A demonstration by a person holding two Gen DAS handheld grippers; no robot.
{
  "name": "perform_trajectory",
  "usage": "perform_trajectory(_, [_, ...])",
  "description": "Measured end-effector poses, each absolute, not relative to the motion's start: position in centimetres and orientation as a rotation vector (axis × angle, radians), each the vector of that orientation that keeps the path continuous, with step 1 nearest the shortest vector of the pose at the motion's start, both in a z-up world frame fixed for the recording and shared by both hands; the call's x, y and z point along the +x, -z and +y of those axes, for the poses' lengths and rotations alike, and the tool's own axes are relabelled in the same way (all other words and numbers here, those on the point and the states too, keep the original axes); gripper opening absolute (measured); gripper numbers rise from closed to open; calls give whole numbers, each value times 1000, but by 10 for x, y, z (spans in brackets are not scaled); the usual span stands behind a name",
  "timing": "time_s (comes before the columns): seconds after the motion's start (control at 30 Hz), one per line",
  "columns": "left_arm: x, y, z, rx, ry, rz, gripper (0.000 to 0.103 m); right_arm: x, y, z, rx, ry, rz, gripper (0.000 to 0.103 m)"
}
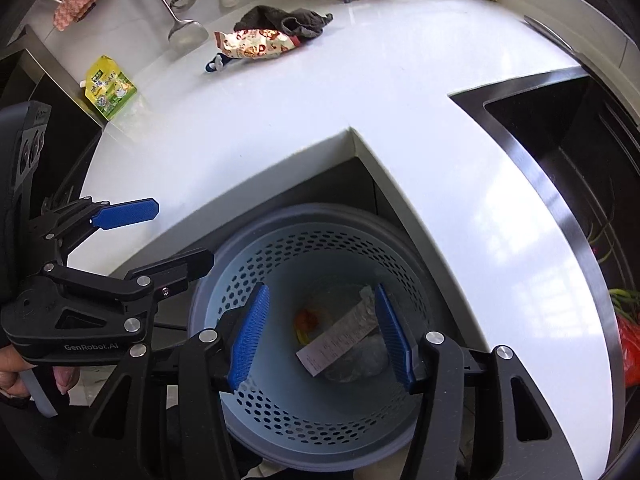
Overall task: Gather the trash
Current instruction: 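Open both tools to drop the paper and orange into the basket, then grasp the red-and-white snack wrapper with the right tool and lift it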
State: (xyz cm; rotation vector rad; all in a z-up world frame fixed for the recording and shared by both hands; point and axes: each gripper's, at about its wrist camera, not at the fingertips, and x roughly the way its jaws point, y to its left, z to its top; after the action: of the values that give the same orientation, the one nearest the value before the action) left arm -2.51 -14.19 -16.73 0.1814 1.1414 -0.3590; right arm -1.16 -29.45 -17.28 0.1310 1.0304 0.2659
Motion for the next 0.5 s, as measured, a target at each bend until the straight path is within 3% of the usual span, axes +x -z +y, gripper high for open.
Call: perform_trajectory(0.5, [34, 113, -65, 77, 220, 1047, 86, 49, 120, -248, 32, -352, 927, 54])
